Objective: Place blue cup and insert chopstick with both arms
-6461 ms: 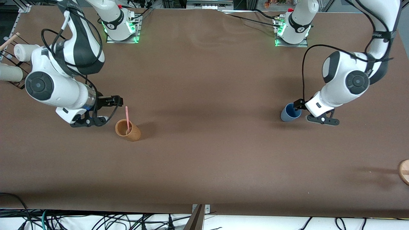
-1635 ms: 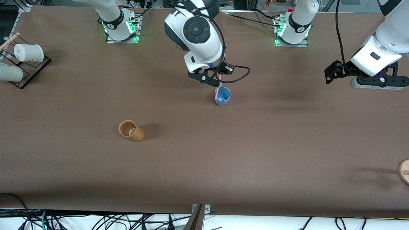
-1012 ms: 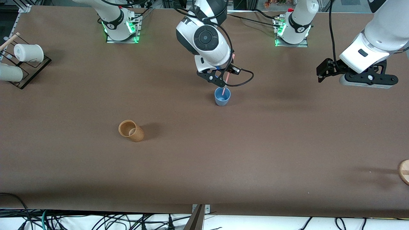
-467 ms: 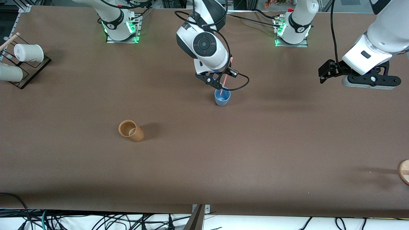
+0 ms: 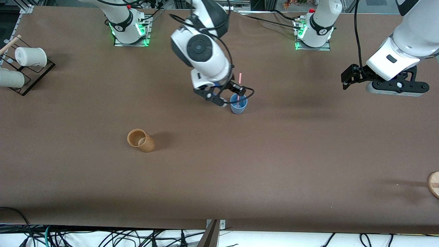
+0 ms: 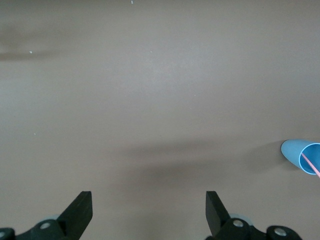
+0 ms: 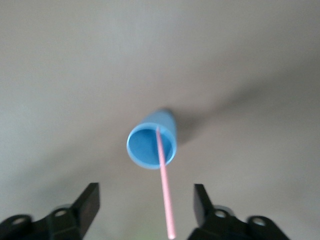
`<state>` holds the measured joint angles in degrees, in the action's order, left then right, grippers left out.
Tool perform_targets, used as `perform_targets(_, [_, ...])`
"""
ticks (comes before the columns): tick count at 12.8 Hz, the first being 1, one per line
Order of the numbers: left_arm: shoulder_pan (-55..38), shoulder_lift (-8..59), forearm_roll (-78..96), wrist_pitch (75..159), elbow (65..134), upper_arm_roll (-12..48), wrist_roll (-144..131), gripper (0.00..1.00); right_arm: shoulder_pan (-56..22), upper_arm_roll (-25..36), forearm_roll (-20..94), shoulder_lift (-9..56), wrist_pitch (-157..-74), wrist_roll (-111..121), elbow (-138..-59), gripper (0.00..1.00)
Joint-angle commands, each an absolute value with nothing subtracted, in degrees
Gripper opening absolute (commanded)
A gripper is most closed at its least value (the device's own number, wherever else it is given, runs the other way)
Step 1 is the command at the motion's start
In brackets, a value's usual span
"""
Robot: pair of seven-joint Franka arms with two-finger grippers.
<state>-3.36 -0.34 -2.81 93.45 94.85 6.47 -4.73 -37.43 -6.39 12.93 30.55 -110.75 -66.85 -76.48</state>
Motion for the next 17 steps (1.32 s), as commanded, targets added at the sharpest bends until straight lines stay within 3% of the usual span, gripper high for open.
perform_targets(1, [-3.3,0.2,-1.5,92.5,93.5,6.3,-4.0,1.00,-28.6,-7.2,11.7,24.4,-103.9,-52.0,-79.0,1.00])
perform_targets(6, [-3.3,0.2,-1.4,92.4,93.5,6.3,-4.0,1.00,-15.0,-7.1,6.8,18.3,-93.8,-21.8,-79.4,1.00])
perform_targets(10, [-3.3,0.2,-1.3,91.5,93.4,6.2,-3.5,1.00,-8.0,-6.9,-2.7,9.7,-91.8,-1.5,-86.6,1.00])
perform_targets(15, [-2.3,1.6,-1.3,90.5,90.1,6.9,-1.9,1.00,-7.0,-4.0,-2.4,5.9,-90.3,2.3,-89.1,1.00])
perform_targets(17, [-2.0,2.8,-1.5,90.4,88.4,7.2,-0.5,1.00,-7.0,-3.9,-2.1,-1.4,-94.7,2.1,-97.9,1.00])
